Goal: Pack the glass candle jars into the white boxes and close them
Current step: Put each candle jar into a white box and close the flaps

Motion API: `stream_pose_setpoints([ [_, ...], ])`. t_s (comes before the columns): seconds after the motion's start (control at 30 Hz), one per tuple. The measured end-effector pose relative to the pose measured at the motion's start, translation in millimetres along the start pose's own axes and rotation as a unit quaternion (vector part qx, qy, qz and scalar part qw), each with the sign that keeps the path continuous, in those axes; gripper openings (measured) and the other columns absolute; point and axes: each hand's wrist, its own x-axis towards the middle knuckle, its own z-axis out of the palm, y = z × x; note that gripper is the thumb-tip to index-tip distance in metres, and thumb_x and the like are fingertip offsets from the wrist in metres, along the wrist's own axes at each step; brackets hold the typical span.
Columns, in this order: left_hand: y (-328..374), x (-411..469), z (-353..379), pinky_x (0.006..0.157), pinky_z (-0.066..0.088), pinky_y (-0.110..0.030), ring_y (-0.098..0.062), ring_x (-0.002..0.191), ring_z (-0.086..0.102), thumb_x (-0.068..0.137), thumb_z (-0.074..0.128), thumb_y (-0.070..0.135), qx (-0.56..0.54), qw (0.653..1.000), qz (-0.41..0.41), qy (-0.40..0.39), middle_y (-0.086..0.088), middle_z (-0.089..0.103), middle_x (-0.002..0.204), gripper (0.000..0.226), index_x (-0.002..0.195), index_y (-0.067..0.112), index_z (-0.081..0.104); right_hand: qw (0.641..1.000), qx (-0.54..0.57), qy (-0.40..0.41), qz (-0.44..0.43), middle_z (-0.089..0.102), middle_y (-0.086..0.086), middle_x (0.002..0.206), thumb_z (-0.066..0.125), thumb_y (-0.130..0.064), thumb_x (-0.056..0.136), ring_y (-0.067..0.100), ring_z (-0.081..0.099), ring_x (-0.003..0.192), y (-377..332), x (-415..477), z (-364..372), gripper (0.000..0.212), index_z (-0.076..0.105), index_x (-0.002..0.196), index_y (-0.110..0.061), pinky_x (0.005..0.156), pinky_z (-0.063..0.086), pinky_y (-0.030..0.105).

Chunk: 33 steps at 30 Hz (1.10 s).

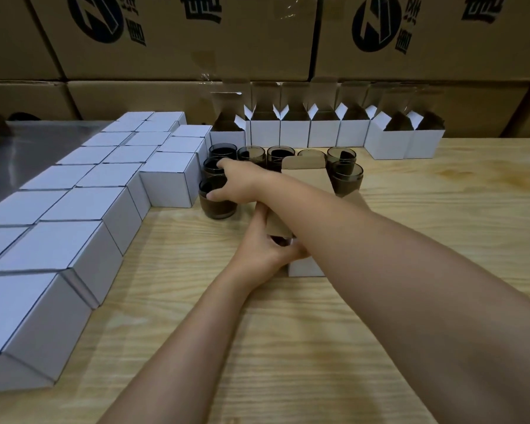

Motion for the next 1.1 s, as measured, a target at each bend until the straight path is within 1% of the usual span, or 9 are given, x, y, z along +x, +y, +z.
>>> stream_pose_setpoints([
  [0.1, -2.5, 0.4, -0.5, 0.066, 0.050, -0.011, 0.008, 0.089, 0.063, 0.063, 0.077, 0.012, -0.006, 1.000, -0.012, 0.010, 0.036, 0.062, 0.096, 0.068, 0.113, 0.038, 0.040, 1.000, -0.023, -0.007, 0.001, 0.040, 0.010, 0.146, 0.064, -0.038, 0.090, 0.027, 0.043, 0.129, 1.4, 6.3, 4.3, 0.073, 0.028, 0.147, -0.010, 0.097, 0.040, 0.032],
  [0.23, 0.2, 0.3, 0.3, 0.065, 0.049, -0.009, 0.012, 0.090, 0.061, 0.056, 0.079, 0.026, -0.006, 1.000, -0.020, 0.014, 0.040, 0.060, 0.095, 0.071, 0.114, 0.038, 0.041, 0.999, -0.051, 0.003, -0.013, 0.046, 0.009, 0.142, 0.064, -0.040, 0.089, 0.025, 0.045, 0.127, 1.6, 7.5, 5.4, 0.067, 0.036, 0.144, -0.011, 0.095, 0.041, 0.031],
  [0.33, 0.4, -0.4, 0.0, 0.066, 0.048, -0.007, 0.014, 0.091, 0.060, 0.060, 0.078, 0.019, -0.005, 1.000, -0.019, 0.011, 0.041, 0.059, 0.095, 0.068, 0.114, 0.037, 0.040, 0.999, -0.040, 0.004, -0.019, 0.040, 0.006, 0.148, 0.064, -0.040, 0.088, 0.025, 0.039, 0.133, 2.6, 5.4, 6.2, 0.070, 0.034, 0.147, -0.018, 0.100, 0.039, 0.033],
  [0.47, 2.7, -0.9, -0.4, 0.072, 0.049, -0.009, 0.010, 0.096, 0.061, 0.059, 0.079, 0.022, 0.003, 1.000, -0.015, 0.003, 0.038, 0.061, 0.101, 0.070, 0.116, 0.036, 0.041, 0.999, 0.005, 0.014, -0.032, 0.046, 0.004, 0.138, 0.070, -0.036, 0.082, 0.021, 0.047, 0.117, 5.9, -2.1, 0.0, 0.064, 0.045, 0.139, -0.020, 0.083, 0.042, 0.025],
  [0.6, 4.1, -1.8, -0.4, 0.091, 0.047, -0.018, -0.003, 0.111, 0.059, 0.050, 0.085, 0.040, -0.004, 1.000, -0.021, 0.010, 0.015, 0.058, 0.121, 0.086, 0.125, 0.032, 0.043, 0.991, 0.118, 0.050, -0.039, 0.053, -0.006, 0.108, 0.075, -0.036, 0.077, 0.014, 0.054, 0.098, 9.1, -22.7, -20.3, 0.057, 0.051, 0.128, -0.024, 0.065, 0.043, 0.020],
  [0.7, 7.2, -5.0, -0.8, 0.083, 0.041, -0.003, 0.014, 0.108, 0.052, 0.052, 0.088, 0.040, 0.017, 1.000, -0.014, 0.013, 0.022, 0.052, 0.122, 0.090, 0.131, 0.030, 0.044, 0.979, 0.184, 0.082, -0.044, 0.051, -0.010, 0.098, 0.074, -0.034, 0.079, 0.009, 0.056, 0.090, 19.1, -47.3, -49.9, 0.050, 0.051, 0.122, -0.025, 0.064, 0.046, 0.017],
  [0.8, 8.3, -5.5, -1.8, 0.076, 0.043, -0.002, 0.019, 0.102, 0.052, 0.057, 0.086, 0.033, 0.014, 1.000, -0.019, 0.007, 0.028, 0.053, 0.117, 0.086, 0.132, 0.030, 0.043, 0.981, 0.175, 0.075, -0.041, 0.052, -0.010, 0.102, 0.072, -0.035, 0.081, 0.007, 0.056, 0.089, 38.7, -78.3, -82.9, 0.042, 0.052, 0.118, -0.031, 0.056, 0.045, 0.008],
  [0.93, 10.8, -6.0, -0.7, 0.074, 0.040, 0.001, 0.023, 0.100, 0.050, 0.057, 0.084, 0.034, 0.021, 1.000, -0.020, 0.007, 0.028, 0.052, 0.117, 0.087, 0.133, 0.028, 0.042, 0.986, 0.165, 0.009, -0.005, 0.057, -0.006, 0.106, 0.073, -0.034, 0.078, 0.010, 0.059, 0.096, 66.4, -109.8, -102.0, 0.041, 0.056, 0.116, -0.031, 0.073, 0.047, 0.020],
  [1.1, 9.4, -4.8, -0.8, 0.080, 0.046, -0.008, 0.011, 0.106, 0.055, 0.057, 0.085, 0.033, 0.022, 0.999, -0.024, 0.005, 0.013, 0.053, 0.127, 0.089, 0.135, 0.030, 0.042, 0.987, 0.152, -0.040, 0.036, 0.057, -0.007, 0.106, 0.077, -0.035, 0.072, 0.011, 0.057, 0.098, 85.0, -124.7, -93.7, 0.042, 0.058, 0.110, -0.035, 0.074, 0.047, 0.025],
])
